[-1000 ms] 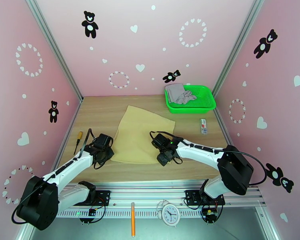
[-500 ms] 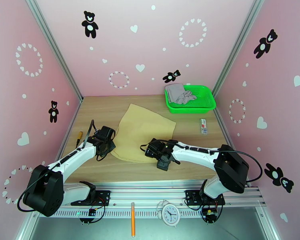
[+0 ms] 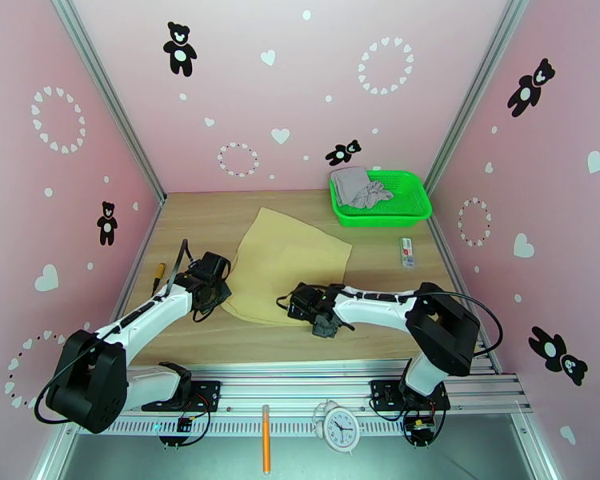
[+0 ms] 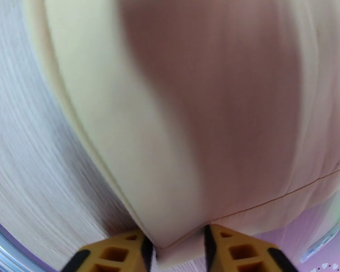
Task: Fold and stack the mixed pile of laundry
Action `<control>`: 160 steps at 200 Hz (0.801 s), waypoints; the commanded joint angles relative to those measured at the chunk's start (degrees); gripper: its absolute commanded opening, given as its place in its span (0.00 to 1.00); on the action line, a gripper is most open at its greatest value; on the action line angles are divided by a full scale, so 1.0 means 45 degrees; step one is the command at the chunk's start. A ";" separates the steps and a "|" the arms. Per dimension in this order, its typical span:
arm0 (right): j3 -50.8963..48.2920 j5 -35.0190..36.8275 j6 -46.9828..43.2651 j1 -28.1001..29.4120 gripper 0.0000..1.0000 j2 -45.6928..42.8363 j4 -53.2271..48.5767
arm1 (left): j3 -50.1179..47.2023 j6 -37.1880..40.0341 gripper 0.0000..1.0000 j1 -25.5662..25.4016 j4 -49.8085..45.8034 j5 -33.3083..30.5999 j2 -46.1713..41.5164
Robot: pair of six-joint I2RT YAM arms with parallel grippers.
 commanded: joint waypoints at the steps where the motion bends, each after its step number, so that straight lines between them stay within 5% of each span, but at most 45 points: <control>1: -0.0334 0.0842 0.0114 -0.0142 0.12 0.0756 0.0623 | -0.0126 0.0084 0.00 0.0101 -0.0138 -0.0017 -0.0424; 23: -0.0249 0.0969 0.0243 -0.0138 0.00 0.0611 0.0448 | -0.0130 0.0100 0.00 0.0106 -0.0398 0.0046 -0.0761; 112: 0.0785 -0.1286 -0.0053 -0.0142 0.00 -0.3071 -0.1989 | 0.1232 0.0672 0.00 0.0101 -0.3098 0.0547 -0.3133; 160: 0.1378 -0.0760 -0.0700 -0.0610 0.00 -0.4069 -0.2181 | 0.3562 0.1411 0.00 0.0101 -0.2775 0.0537 -0.1427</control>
